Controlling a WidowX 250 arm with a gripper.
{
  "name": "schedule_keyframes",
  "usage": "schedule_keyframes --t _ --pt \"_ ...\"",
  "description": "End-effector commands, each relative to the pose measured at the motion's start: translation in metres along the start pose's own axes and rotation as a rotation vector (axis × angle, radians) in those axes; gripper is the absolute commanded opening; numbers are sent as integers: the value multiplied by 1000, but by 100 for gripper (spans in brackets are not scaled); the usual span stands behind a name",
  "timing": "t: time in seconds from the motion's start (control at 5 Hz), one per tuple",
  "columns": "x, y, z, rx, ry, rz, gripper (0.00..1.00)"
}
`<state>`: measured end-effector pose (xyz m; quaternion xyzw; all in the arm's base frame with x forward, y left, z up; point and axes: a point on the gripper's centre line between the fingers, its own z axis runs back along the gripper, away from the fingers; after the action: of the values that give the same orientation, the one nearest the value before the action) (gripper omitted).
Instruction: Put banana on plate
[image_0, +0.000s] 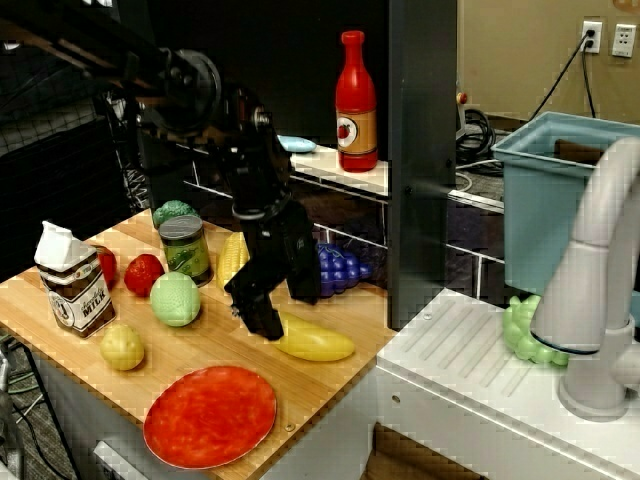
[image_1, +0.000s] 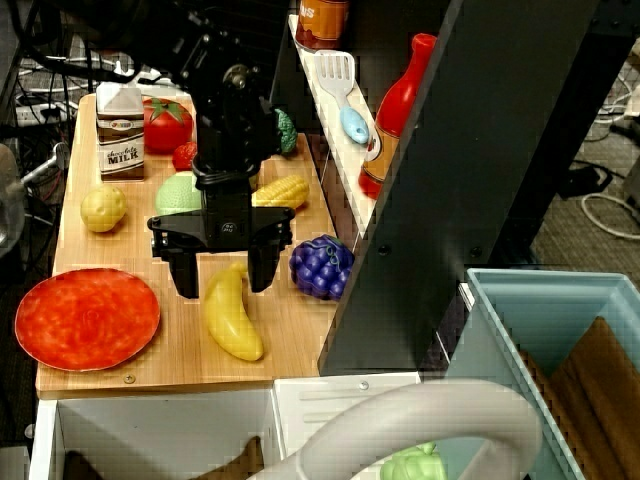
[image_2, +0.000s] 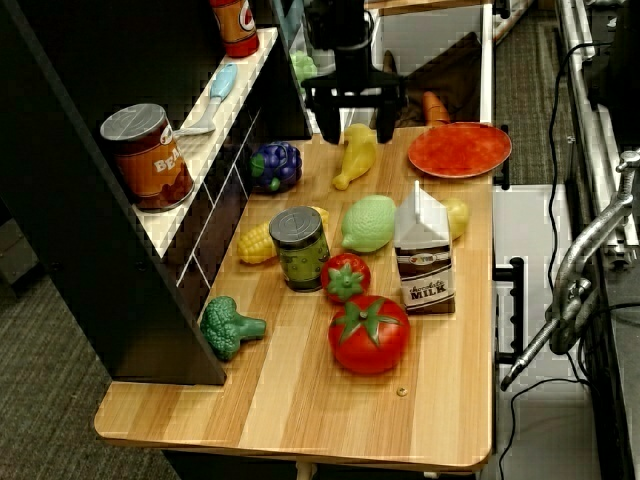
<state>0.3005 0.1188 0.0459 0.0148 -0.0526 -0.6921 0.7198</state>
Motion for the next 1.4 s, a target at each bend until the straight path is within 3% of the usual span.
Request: schedule_keyframes --t 0.0,1.2 --pt "-5 10 12 41 15 18 100" --pt "-5 5 -12 59 62 26 100"
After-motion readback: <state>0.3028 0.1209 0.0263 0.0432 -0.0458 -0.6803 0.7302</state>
